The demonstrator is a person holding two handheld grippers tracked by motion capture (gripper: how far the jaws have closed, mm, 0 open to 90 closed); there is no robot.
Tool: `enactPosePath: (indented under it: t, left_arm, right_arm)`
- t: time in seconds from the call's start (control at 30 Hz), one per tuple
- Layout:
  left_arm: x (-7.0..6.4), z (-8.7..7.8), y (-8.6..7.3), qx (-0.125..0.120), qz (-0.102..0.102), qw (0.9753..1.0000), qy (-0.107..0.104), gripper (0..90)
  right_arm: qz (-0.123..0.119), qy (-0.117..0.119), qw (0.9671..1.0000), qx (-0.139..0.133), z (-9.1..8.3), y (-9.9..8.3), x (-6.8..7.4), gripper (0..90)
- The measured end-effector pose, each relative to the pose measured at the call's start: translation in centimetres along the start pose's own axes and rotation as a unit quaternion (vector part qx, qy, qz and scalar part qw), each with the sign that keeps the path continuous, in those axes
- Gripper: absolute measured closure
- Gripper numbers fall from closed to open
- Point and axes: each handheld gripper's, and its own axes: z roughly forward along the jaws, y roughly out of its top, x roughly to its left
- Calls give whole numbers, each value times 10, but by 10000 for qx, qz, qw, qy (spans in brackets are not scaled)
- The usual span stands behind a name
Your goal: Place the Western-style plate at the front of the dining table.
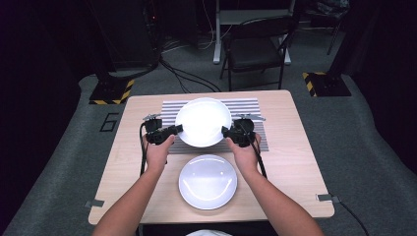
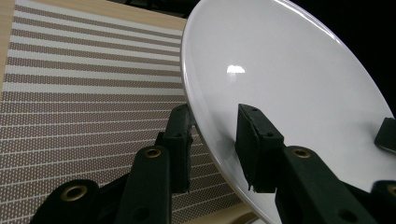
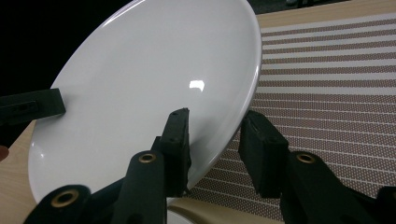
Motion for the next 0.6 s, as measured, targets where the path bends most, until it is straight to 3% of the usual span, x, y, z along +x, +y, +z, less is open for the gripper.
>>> enactPosePath:
  t: [0.6]
  left_arm:
    - [2, 8, 8, -26, 16, 9999, 169, 689]
  right_arm:
    - [160, -69, 9998, 132, 18, 4, -3, 632]
